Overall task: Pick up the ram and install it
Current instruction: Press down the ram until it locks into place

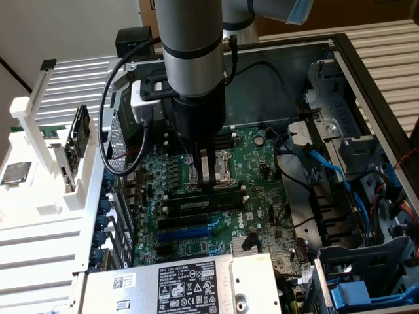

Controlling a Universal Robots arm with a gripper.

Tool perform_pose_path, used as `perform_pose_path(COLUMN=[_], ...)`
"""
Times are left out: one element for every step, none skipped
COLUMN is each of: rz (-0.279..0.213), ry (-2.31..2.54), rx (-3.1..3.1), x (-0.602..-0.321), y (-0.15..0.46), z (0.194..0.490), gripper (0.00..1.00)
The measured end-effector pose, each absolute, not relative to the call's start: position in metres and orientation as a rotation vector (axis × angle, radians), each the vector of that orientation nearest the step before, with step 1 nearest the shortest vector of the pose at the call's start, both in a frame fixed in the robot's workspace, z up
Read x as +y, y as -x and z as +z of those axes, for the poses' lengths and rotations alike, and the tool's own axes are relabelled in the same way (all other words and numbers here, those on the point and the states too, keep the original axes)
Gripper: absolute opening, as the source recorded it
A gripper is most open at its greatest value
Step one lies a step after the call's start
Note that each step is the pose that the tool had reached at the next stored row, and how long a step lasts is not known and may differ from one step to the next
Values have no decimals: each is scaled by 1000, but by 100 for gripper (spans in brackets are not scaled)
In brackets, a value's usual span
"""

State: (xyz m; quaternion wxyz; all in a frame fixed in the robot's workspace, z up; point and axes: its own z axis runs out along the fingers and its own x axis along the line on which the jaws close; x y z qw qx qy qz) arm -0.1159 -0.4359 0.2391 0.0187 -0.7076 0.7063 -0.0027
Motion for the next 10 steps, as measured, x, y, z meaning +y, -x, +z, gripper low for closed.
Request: perform_pose_path(rz=[-9, -9, -10, -10, -11, -12, -13, -14, -16, -18], ry=[2197, 2197, 2197, 2197, 2197, 2198, 2199, 2199, 2200, 2201], rx=[2193, 2193, 2193, 2193, 2193, 2194, 2194, 2195, 2196, 2197], x=[-435, -435, -434, -433, -433, -433, -433, -433, -433, -433], y=[116, 116, 116, 116, 116, 116, 117, 117, 117, 117], z=[239, 238, 237, 237, 237, 236, 236, 236, 235, 235], gripper=[10, 10, 10, 10, 10, 10, 10, 10, 10, 10])
